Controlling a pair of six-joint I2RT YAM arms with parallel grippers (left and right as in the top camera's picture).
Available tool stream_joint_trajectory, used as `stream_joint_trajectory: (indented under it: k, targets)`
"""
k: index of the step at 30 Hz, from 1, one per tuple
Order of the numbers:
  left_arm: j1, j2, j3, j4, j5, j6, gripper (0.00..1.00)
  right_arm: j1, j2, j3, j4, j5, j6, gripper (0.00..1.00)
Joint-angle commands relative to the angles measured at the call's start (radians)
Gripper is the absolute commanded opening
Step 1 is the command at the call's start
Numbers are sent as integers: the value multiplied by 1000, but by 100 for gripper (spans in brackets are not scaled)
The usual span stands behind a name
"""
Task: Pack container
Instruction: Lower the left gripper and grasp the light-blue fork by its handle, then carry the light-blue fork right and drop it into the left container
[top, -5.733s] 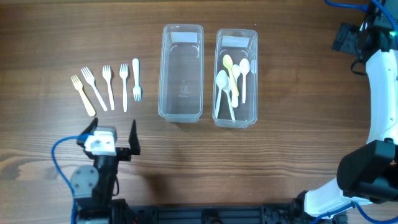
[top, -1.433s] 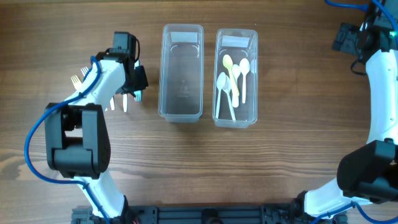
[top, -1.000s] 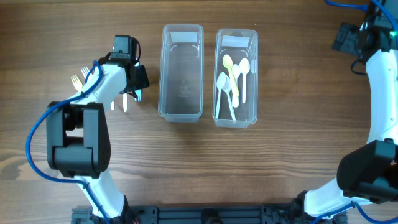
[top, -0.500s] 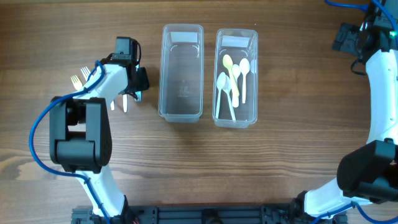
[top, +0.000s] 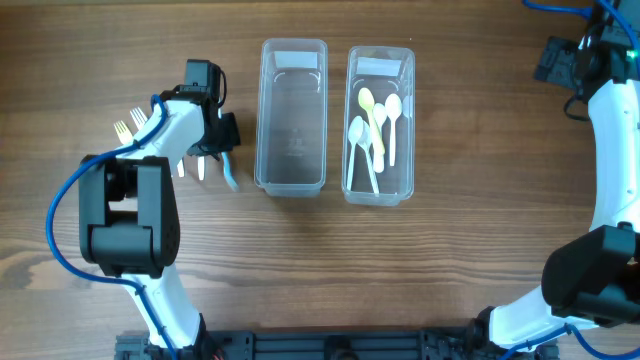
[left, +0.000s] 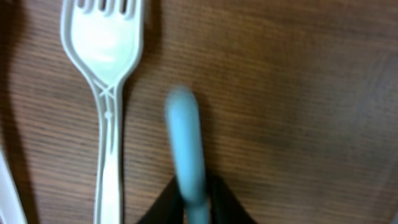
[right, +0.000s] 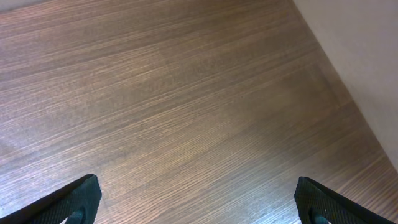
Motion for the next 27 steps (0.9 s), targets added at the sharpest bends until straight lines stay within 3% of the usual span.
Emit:
stream_joint_trajectory:
  k: [1, 7, 12, 17, 27]
  targets:
    - [2, 34, 46, -31, 29, 2, 9, 5, 8, 9, 0, 17, 8, 100]
    - [2, 34, 79, -41, 29, 2, 13, 5, 8, 8, 0, 17, 7, 100]
    - [2, 29, 101, -72, 28, 2, 5, 5, 8, 8, 0, 17, 7, 100]
    - [2, 15, 180, -146, 25, 2, 4, 5, 8, 8, 0, 17, 7, 100]
    - [-1, 0, 503, -395, 50, -3, 4, 5, 8, 9, 0, 17, 7, 100]
